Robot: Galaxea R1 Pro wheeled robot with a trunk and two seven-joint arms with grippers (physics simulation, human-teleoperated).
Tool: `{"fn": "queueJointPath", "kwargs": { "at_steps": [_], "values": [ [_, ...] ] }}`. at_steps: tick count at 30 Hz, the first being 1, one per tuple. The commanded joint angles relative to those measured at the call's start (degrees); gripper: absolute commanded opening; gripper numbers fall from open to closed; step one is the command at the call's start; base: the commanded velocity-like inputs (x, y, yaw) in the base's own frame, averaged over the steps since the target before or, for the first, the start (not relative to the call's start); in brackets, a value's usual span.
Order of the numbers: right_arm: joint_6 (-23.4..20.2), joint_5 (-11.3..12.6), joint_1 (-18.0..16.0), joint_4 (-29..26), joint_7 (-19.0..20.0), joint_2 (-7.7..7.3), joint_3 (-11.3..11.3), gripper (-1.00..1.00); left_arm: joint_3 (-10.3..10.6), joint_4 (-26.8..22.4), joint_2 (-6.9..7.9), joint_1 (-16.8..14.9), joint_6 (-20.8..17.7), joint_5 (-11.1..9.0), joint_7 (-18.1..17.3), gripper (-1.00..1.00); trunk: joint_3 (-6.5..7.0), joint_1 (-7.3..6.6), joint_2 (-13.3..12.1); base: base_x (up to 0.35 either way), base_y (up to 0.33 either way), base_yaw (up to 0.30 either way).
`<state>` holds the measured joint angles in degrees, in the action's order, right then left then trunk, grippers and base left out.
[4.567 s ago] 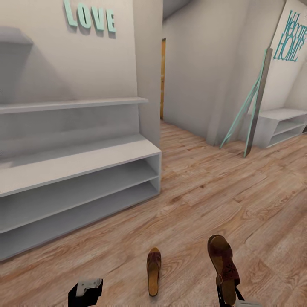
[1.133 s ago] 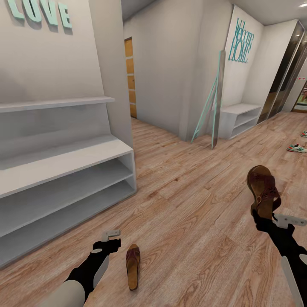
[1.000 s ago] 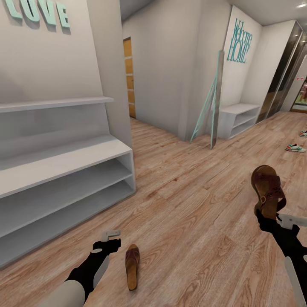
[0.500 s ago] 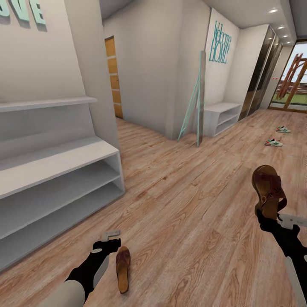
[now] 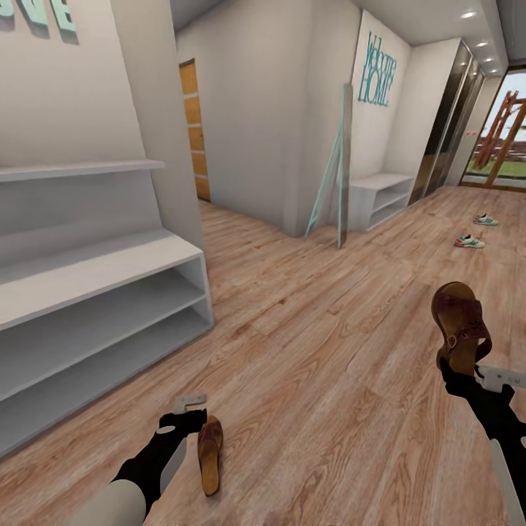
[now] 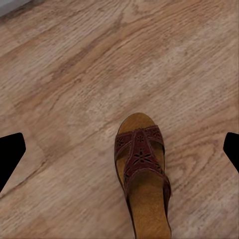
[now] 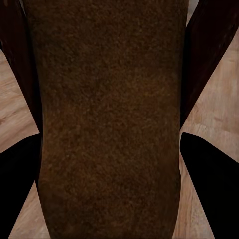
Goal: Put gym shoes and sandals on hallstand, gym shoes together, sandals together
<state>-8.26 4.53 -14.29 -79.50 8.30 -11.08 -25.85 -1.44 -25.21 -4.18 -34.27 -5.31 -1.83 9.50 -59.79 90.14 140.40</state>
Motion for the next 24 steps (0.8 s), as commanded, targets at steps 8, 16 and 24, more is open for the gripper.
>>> {"fn": "queueJointPath", "kwargs": {
  "at_steps": [8, 16, 24],
  "values": [
    [-0.34, 0.47, -0.03, -0.21, 0.31, 0.01, -0.08, -1.0, -0.14, -0.11, 0.03, 0.0, -0.24, -0.19, 0.14, 1.0, -1.54, 1.56, 2.86, 0.0, 0.0, 0.0],
    [-0.18, 0.25, 0.11, -0.11, 0.45, -0.39, -0.14, -1.0, -0.14, -0.1, 0.0, 0.0, -0.11, -0.19, 0.17, 1.0, -3.31, 1.76, 2.96, 0.0, 0.0, 0.0],
    [-0.26, 0.3, 0.14, -0.18, 0.43, -0.34, -0.15, -1.0, -0.1, -0.06, -0.03, 0.0, 4.48, -0.17, 0.13, 1.0, -5.09, 1.97, 3.07, 0.0, 0.0, 0.002]
  ]
}}
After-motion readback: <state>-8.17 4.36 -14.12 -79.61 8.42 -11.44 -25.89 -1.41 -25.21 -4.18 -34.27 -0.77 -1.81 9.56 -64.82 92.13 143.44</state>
